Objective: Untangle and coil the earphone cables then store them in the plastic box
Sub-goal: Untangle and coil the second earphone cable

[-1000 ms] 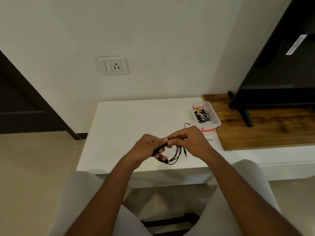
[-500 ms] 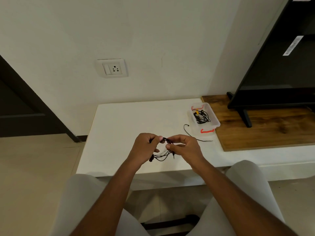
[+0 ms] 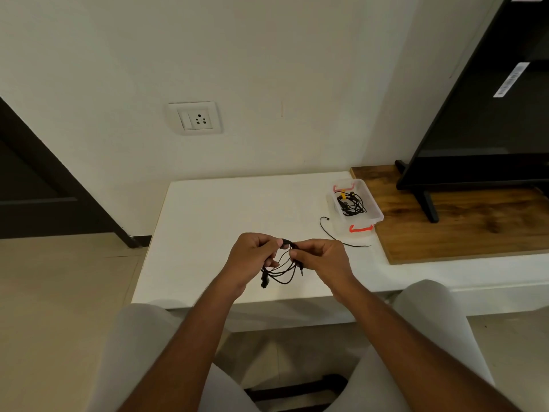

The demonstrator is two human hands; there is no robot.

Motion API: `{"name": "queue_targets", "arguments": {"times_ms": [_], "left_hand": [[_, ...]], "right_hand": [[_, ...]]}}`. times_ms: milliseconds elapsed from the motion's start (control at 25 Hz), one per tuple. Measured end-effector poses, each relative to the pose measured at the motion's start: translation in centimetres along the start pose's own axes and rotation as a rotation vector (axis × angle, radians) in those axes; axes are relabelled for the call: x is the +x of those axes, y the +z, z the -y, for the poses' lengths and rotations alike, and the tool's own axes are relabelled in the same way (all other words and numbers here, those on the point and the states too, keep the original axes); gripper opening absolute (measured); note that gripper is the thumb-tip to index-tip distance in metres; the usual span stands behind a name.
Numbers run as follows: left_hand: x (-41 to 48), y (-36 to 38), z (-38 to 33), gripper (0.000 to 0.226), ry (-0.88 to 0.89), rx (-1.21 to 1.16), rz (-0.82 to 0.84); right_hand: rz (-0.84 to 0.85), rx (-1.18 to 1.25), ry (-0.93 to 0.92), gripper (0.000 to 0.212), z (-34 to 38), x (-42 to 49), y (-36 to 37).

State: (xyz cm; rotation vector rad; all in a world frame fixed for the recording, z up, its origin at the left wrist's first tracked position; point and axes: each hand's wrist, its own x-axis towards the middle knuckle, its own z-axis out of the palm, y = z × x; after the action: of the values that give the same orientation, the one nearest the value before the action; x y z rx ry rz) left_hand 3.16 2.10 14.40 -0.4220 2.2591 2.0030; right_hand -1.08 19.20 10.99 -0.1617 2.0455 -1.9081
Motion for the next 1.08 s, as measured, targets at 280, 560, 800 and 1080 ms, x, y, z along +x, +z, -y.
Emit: {"name": "queue_targets", "arguments": {"times_ms": [280,560,800,1080], "left_hand": [[0.0,-0.1,0.5,0.026,0.02,0.037,-0.023],[0.7,-0.4,1.6,0.024,0.041,0.119,-0.037],[1.2,-0.5,1.8,0.023,0.06,0.198,-0.036],[0.4,-0.5,1.4,0.022,0.109,0.214,0.014]], "right_hand": [[-0.276,-0.768,-0.034,0.03,-4.7,4.7,-6.1],[-0.314,-1.03,0.039,0.022,-6.8,6.3,-7.4],[-0.153,-1.101,0.025,0.017,-6.7,6.9,-6.1],[-0.03,-1.308,-0.007,0.012,-5.9,7.8,-4.3]]}}
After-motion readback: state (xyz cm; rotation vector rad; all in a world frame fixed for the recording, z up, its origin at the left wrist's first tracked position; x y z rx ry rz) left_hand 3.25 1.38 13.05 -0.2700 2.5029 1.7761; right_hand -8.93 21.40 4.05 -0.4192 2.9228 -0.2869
